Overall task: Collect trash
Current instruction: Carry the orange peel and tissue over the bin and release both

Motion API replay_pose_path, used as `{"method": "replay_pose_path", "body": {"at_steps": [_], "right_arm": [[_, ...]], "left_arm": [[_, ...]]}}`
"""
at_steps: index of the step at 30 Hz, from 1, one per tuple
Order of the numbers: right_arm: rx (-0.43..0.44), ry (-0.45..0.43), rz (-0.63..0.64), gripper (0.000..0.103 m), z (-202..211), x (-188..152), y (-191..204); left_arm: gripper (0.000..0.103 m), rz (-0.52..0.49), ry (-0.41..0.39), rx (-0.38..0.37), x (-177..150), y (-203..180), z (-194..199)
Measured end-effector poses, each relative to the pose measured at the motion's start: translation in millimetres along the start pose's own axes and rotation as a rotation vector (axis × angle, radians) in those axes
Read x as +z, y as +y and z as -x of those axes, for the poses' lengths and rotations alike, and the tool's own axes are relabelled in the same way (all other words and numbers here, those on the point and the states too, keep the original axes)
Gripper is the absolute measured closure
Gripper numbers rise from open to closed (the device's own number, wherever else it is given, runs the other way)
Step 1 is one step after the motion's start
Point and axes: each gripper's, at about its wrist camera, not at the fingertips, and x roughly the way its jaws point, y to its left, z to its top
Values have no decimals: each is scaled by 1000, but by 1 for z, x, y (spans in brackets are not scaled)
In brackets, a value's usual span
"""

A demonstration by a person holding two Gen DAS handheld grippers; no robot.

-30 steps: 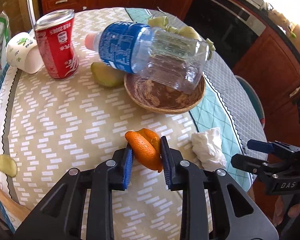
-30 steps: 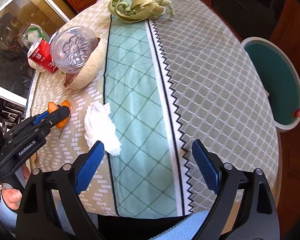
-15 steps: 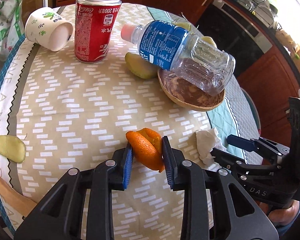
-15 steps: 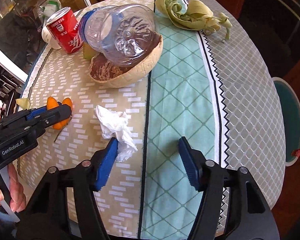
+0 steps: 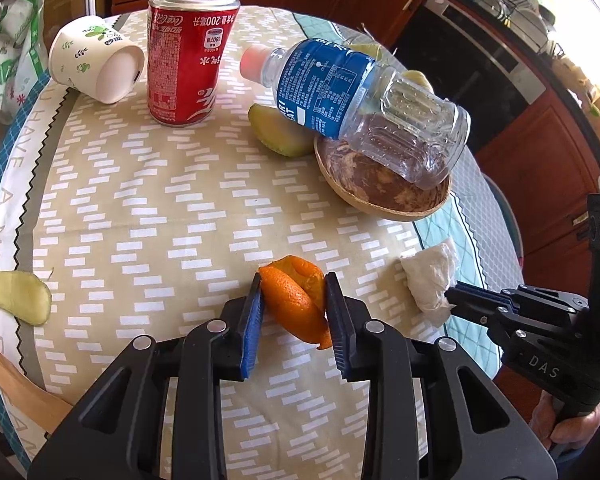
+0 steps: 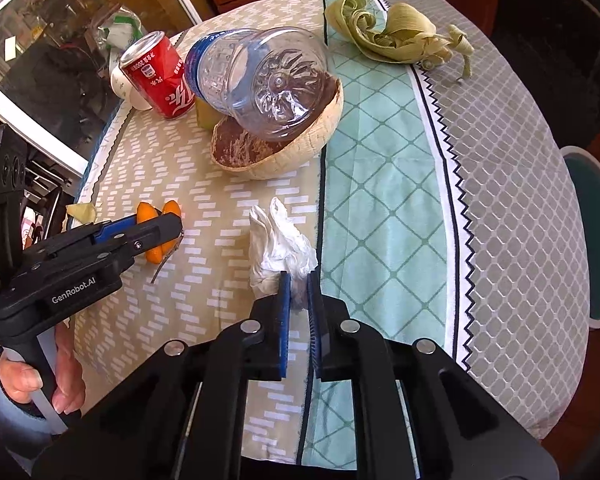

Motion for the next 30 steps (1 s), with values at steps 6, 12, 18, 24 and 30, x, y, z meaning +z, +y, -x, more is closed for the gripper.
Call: {"method": "replay_pose_path", "body": {"at_steps": [6,12,18,24,30], "right_arm": [[39,4,9,58,-2,-4,7],[46,16,56,58,-14,1,23],[27,25,86,94,-24,5,32],[7,-36,27,94,2,9,8],[-17,-128,-99,94,41,11,-46]], "left_arm": [[72,8,2,-11,0,0,-2],[71,4,13,-38,-1,8,1],[70,17,15,-66,-2,18,3],[81,-37,-4,-47,1,6,11],[83,-108,-32,-78,11,-23,30]]}}
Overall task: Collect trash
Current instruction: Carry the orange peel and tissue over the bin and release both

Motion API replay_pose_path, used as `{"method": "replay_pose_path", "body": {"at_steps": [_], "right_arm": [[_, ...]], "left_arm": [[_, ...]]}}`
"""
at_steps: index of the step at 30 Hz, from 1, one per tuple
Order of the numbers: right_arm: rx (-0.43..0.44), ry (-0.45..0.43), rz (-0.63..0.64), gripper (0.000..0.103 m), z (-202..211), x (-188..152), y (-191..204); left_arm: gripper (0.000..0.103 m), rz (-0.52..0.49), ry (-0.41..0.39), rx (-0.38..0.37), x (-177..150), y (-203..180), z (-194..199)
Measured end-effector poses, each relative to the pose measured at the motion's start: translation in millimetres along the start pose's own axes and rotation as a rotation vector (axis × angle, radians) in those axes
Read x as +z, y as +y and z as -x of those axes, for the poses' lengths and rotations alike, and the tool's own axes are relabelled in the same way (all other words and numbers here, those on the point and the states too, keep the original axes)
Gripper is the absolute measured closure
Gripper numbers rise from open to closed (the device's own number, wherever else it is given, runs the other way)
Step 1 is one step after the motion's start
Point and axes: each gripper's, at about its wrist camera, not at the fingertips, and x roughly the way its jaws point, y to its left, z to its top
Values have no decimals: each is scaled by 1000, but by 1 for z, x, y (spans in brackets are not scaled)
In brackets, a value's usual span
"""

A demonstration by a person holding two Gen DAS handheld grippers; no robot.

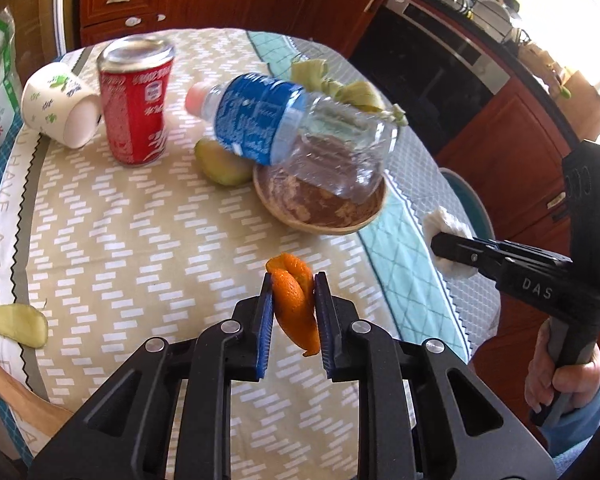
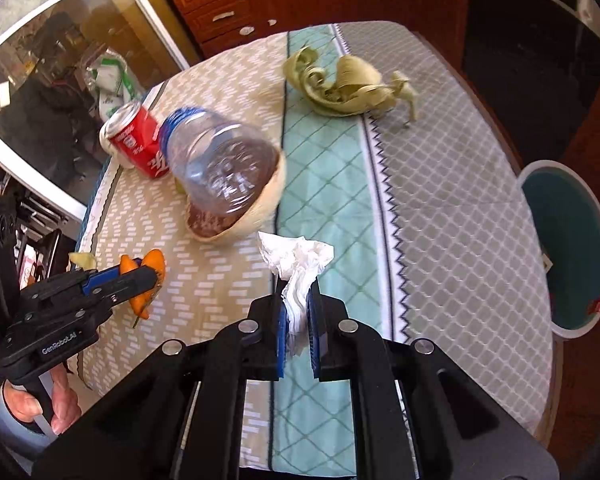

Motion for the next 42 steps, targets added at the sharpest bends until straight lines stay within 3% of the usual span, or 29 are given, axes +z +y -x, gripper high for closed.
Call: {"method": "replay_pose_path", "body": {"at_steps": [7,16,21,30,32,34,42], "right_arm": [[-37,-114,-144,94,45,3,-73],[-132,-266,-349,94,111,-6,-192],[-158,-269,-437,94,122,-22,-244],[-147,-224,-521,94,110,-41,-290],[-148,-223,-532,94,110,-41,-297],[-149,-222,-542,94,110,-42,-303],[-151,-209,-558,93,106,-43,-316]], "left_arm": [[83,-155,16,-66,27,-72,0],[83,-386,64,-132,65,-204,-51],[83,-442,112,-147,74,-257,-90],[79,-479,204,-132,85,-312,-155],[71,-488,213,-124,87,-320,-165],[39,-491,204,-112,88,-326,-170],[16,-469,203,-57,92,-325,-179]]}}
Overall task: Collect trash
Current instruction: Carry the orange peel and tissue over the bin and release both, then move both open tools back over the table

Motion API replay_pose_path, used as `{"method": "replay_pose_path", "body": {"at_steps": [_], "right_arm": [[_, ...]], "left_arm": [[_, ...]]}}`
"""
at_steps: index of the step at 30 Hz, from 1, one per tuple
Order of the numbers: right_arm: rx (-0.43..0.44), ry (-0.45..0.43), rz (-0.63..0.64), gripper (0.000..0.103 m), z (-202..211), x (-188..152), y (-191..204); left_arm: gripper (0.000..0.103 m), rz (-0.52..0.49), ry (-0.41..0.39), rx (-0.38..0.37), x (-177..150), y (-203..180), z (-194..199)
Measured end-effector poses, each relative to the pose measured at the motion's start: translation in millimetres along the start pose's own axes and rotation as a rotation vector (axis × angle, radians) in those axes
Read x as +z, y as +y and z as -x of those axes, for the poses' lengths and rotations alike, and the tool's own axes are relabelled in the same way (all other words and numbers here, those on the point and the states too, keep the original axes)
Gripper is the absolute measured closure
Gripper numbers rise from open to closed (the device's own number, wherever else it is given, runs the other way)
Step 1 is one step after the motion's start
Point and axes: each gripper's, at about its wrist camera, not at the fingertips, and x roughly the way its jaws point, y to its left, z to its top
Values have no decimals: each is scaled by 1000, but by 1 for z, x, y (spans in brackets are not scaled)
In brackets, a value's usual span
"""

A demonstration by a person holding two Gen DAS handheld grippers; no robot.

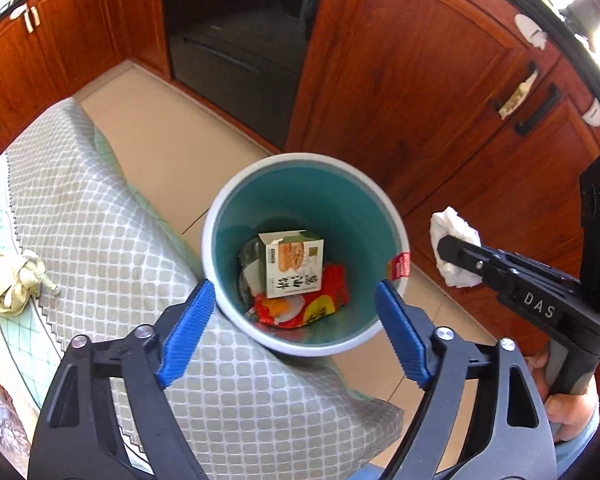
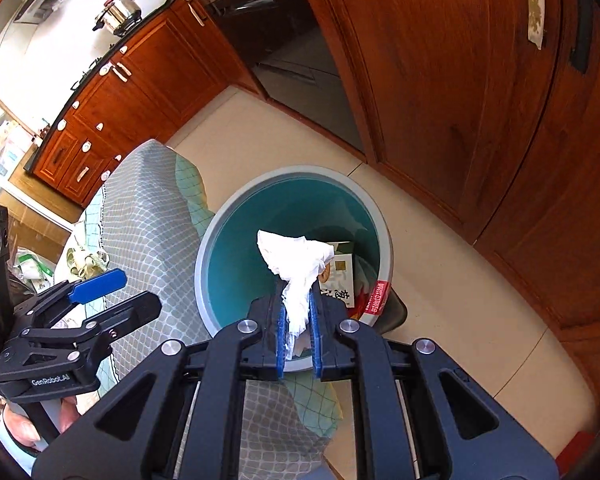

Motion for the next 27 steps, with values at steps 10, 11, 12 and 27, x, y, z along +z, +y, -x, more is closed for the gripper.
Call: {"method": "replay_pose_path", "body": {"at_steps": [10,11,12,27], "right_arm": [[15,22,52,48,-10,2,22],[15,13,52,22,-9,2,25],[12,-9,55,20,-7,2,28],[32,69,89,20,-24,-17,80]], "left_arm": [[6,34,-25,18,-24,23,21],[6,40,-27,20,-28,26,24],[5,47,-28,21,-30,30,27],[5,218,-62,66,-85,104,83]]}}
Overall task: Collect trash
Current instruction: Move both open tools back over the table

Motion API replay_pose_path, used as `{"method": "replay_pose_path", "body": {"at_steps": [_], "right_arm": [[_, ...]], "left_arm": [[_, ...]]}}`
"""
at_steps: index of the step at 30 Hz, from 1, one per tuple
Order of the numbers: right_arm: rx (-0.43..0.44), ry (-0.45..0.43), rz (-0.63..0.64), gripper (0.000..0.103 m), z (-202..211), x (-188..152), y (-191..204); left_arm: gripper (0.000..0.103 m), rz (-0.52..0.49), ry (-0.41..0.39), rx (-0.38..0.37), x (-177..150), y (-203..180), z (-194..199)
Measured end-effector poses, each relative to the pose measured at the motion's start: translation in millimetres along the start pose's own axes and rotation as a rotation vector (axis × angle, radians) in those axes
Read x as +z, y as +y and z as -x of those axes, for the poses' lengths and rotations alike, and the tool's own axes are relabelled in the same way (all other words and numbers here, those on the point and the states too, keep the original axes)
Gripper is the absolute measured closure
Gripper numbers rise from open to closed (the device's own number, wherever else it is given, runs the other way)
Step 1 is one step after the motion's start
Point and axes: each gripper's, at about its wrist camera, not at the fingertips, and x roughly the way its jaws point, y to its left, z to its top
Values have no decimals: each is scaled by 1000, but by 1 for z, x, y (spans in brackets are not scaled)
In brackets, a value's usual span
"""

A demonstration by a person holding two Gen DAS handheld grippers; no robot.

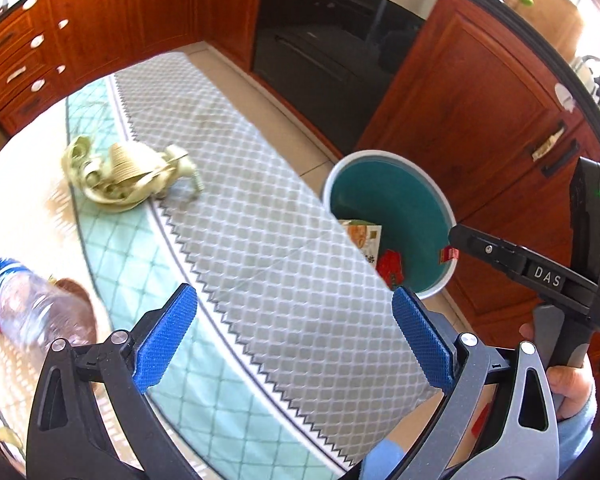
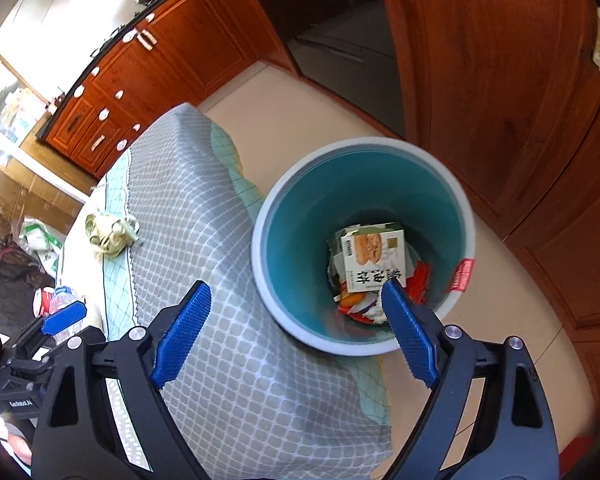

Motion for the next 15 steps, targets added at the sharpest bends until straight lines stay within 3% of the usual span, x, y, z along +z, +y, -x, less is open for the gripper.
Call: {"method": "replay_pose_path", "body": {"at_steps": [15], "right_arm": [[22,40,168,18,-4,-23,95]], "left_arm": [[5,130,-81,20,-50,89,65]]}}
